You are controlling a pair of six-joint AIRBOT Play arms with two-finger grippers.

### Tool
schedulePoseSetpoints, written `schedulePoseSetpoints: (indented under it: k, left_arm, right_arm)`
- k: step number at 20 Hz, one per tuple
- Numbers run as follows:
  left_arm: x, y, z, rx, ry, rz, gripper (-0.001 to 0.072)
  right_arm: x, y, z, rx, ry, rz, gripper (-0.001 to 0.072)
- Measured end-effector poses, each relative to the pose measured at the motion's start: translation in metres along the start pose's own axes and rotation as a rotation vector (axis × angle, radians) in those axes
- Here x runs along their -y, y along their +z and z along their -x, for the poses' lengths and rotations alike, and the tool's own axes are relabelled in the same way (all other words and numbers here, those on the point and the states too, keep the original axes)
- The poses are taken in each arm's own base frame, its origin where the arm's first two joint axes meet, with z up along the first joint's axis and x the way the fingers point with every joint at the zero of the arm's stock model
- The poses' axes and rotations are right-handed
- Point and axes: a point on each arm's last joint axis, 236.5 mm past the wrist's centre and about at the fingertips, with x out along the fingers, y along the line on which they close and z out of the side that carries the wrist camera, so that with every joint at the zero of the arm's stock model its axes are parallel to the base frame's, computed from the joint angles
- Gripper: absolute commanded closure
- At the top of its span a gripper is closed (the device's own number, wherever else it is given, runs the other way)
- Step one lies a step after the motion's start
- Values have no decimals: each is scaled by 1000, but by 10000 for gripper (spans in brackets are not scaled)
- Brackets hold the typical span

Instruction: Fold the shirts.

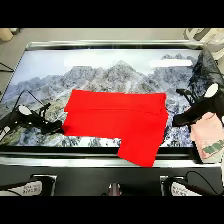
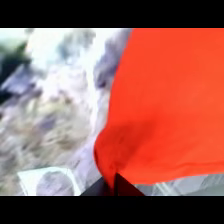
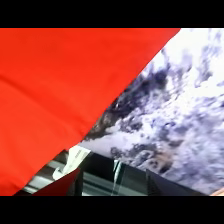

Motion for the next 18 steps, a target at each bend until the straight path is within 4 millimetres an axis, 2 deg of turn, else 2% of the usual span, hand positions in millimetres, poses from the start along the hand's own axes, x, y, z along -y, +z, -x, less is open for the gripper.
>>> schedulePoseSetpoints:
  k: [1, 4, 7, 10, 13, 15, 16, 18]
  left_arm:
    - [2, 1, -1, 4, -3, -1, 684]
    - [3, 3, -1, 15, 0, -4, 684]
    - [5, 5, 2, 32, 2, -13, 684]
    - [7, 5, 5, 42, -1, -23, 684]
    - [9, 5, 7, 47, -1, -30, 684]
    - [9, 5, 8, 50, -2, -33, 684]
    - [10, 5, 9, 48, -2, -34, 684]
    - [10, 4, 9, 46, -3, -34, 684]
  right_arm:
    - [-8, -12, -7, -16, 20, -2, 239]
    - [-37, -41, -36, -19, 98, -29, 238]
    - [-63, -56, -66, 5, 184, -69, 248]
    - [-74, -66, -85, 12, 219, -100, 272]
    - [-82, -68, -98, 34, 249, -138, 293]
    - [-84, -68, -106, 48, 258, -163, 334]
    - [-87, -67, -108, 51, 270, -175, 435]
    - [-86, -63, -115, 66, 276, -197, 694]
